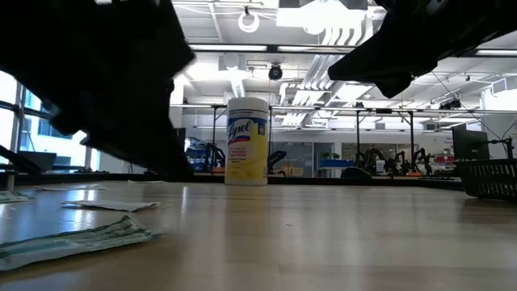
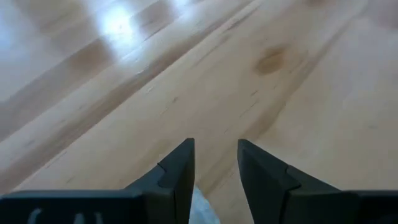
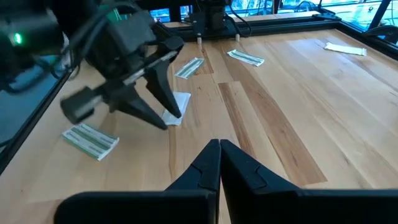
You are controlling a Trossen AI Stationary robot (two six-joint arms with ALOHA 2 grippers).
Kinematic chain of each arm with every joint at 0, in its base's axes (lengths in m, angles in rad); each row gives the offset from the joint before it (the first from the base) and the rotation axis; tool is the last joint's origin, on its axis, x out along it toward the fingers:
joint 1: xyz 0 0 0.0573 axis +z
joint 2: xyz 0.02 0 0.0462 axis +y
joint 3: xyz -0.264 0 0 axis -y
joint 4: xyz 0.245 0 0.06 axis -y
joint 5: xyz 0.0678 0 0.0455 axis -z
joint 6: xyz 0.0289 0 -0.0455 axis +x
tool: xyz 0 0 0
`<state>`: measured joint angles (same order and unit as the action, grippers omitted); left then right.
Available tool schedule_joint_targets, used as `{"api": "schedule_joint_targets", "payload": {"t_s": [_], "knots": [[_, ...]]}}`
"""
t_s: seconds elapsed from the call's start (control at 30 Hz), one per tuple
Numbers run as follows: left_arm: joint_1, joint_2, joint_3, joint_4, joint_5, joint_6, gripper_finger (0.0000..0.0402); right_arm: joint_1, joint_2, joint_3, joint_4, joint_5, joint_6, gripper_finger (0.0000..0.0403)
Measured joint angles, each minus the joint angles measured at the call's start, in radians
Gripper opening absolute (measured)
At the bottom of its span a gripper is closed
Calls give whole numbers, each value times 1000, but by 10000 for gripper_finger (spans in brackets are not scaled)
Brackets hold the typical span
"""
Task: Pick & Place First Aid Supplies
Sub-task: Put the white bandage pad into the right black bin
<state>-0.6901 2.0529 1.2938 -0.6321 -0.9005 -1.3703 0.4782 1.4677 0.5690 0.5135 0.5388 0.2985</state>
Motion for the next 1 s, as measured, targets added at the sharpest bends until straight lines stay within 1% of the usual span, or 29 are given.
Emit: {"api": "schedule_joint_targets", "payload": {"t_s": [0.1, 0.17, 0.5, 0.73, 1.0], "knots": [[12, 57, 54, -63, 41, -42, 119, 0, 0, 0, -1, 0, 0, 1], [18, 79, 64, -75, 60, -50, 119, 0, 0, 0, 0, 0, 0, 2], [22, 86, 68, -105, 66, -80, 119, 0, 0, 0, 7, 2, 0, 1], [14, 87, 67, -204, 71, -206, 119, 0, 0, 0, 7, -3, 16, 4], [2, 79, 66, -247, 83, -248, 119, 0, 0, 0, 7, -3, 16, 4]]}}
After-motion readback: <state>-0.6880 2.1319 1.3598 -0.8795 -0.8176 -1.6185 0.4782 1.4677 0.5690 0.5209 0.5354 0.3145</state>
